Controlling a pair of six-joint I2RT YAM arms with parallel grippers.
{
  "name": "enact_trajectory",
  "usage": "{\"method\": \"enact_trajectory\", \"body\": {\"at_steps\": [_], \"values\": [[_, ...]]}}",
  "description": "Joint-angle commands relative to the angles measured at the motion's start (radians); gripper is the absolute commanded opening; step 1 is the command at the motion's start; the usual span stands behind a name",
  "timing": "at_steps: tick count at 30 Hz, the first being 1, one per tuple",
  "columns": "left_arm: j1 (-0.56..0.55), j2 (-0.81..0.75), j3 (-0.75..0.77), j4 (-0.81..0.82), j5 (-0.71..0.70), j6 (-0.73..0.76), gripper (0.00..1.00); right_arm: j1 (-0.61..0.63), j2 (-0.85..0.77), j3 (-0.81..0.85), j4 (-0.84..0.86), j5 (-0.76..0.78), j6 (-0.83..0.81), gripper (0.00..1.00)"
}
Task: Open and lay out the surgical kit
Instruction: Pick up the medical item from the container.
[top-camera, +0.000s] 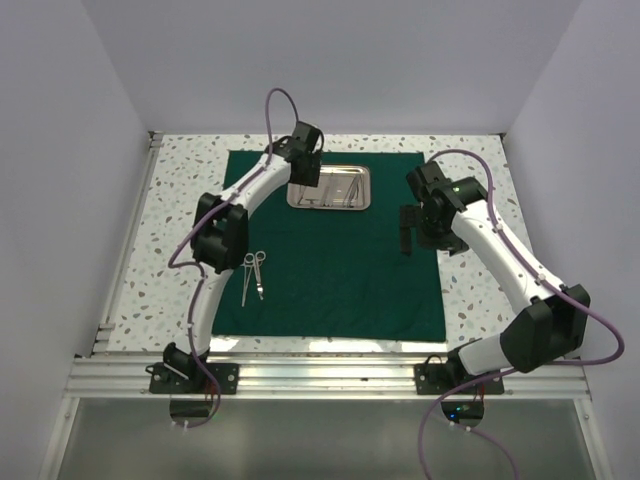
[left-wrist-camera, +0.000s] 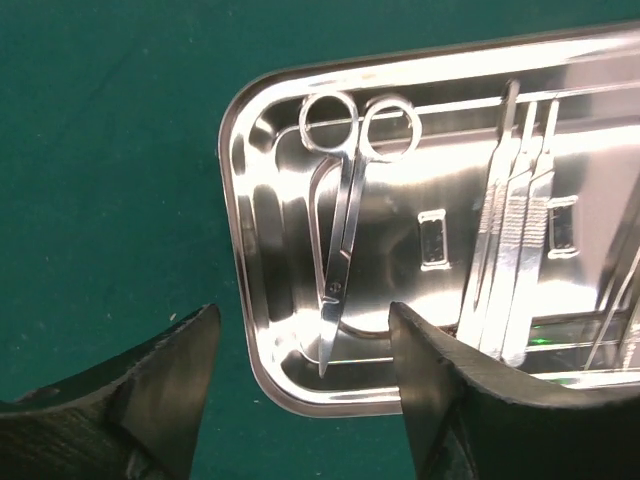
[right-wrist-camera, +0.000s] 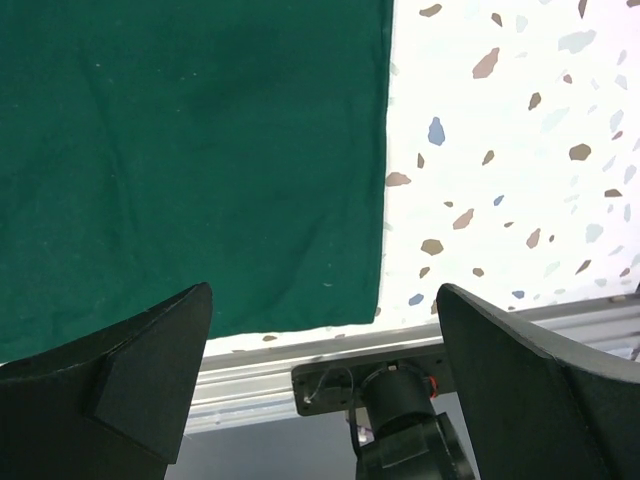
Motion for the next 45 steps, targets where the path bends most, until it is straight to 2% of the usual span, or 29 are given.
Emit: {"method": "enact_trajectory", "body": {"at_steps": [1,8,13,16,20,30,31,32,38,45], "values": [[-0.003,-0.017,-0.043,0.046,0.042,0.045,0.71,-0.001,-0.003,0.045,-0.036,0.033,0.015,0.99],[-0.005,-0.046,-0.213,0.112,0.068,0.051,0.61,0.001,0.052,0.092,-0.037,0.025,0.017,0.99],[-0.005,-0.045,-0.261,0.134,0.060,0.046,0.59,-0.001,0.072,0.104,-0.042,0.024,0.006,0.99],[-0.005,-0.025,-0.254,0.134,0.076,0.033,0.53,-0.001,0.074,0.101,-0.042,0.022,0.005,0.99],[0.000,-0.005,-0.240,0.134,0.106,0.016,0.40,0.001,0.072,0.103,-0.043,0.025,0.003,0.99],[0.006,-0.028,-0.301,0.160,0.126,0.020,0.17,-0.001,0.066,0.095,-0.045,0.039,0.005,0.99],[0.006,-0.027,-0.303,0.158,0.129,0.020,0.13,0.001,0.065,0.095,-0.045,0.038,0.005,0.99],[0.008,-0.024,-0.298,0.155,0.131,0.023,0.00,-0.001,0.065,0.095,-0.042,0.038,0.005,0.99],[0.006,-0.036,-0.278,0.151,0.133,0.031,0.00,0.001,0.063,0.094,-0.037,0.033,0.012,0.99],[0.008,-0.063,-0.140,0.100,0.120,0.039,0.00,-0.001,0.054,0.088,-0.028,0.024,0.015,0.99]]}}
